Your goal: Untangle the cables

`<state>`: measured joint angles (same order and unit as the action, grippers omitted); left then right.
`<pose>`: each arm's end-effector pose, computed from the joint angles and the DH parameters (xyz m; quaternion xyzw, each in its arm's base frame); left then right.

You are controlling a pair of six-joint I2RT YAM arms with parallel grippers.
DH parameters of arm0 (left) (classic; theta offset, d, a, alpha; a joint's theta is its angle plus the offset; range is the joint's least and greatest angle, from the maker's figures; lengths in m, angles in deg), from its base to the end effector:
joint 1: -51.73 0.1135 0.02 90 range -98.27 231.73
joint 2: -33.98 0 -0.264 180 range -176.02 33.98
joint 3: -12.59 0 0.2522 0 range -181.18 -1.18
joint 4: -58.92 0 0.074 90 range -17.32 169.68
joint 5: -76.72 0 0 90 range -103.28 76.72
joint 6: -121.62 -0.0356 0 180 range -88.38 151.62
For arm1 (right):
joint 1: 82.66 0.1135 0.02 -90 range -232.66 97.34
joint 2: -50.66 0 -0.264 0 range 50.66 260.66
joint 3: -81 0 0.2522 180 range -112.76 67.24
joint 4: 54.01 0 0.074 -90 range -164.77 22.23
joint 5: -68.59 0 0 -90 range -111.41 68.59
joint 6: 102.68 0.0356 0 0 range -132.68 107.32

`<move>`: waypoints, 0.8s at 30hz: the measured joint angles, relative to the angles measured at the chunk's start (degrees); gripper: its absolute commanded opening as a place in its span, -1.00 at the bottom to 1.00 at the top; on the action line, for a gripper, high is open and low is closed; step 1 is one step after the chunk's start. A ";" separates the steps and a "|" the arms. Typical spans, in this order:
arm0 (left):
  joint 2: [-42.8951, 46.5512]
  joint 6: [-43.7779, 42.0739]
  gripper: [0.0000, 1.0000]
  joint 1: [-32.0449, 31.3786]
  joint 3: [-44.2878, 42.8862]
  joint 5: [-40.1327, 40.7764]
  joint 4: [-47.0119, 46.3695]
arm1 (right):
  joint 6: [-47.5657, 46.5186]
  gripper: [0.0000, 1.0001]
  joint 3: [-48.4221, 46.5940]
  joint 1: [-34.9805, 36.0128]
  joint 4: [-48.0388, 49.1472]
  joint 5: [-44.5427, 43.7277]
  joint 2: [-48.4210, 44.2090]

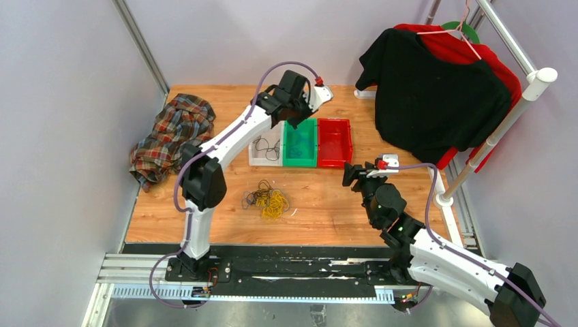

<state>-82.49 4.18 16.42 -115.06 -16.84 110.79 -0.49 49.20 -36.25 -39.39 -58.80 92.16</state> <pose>0.3807 -0.2724 0.3273 0.4840 0.7688 -0.0568 0.4140 0.1348 0.1102 0.2547 0.0373 0.6816 0.1526 0.7147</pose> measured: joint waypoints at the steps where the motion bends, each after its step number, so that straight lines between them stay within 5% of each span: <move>1: -0.74 -0.02 -0.99 -0.15 0.37 0.02 -0.52 | 0.00 0.28 0.00 -0.02 -0.04 0.15 0.04; 12: -10.64 -2.21 -0.97 -0.50 2.34 3.91 -7.50 | -0.04 0.24 0.00 -1.57 -0.02 2.01 0.02; 20: -12.02 -2.36 0.56 -0.48 2.34 5.27 -6.93 | -0.33 0.24 -0.79 -2.34 -0.46 4.09 1.66; 24: -10.82 -1.22 0.96 -0.33 0.31 4.04 -3.17 | -0.63 0.24 -1.68 -2.60 -0.74 4.92 1.90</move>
<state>-93.31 2.96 16.09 -114.75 -12.79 107.62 -1.13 47.51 -38.85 -40.14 -53.88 94.06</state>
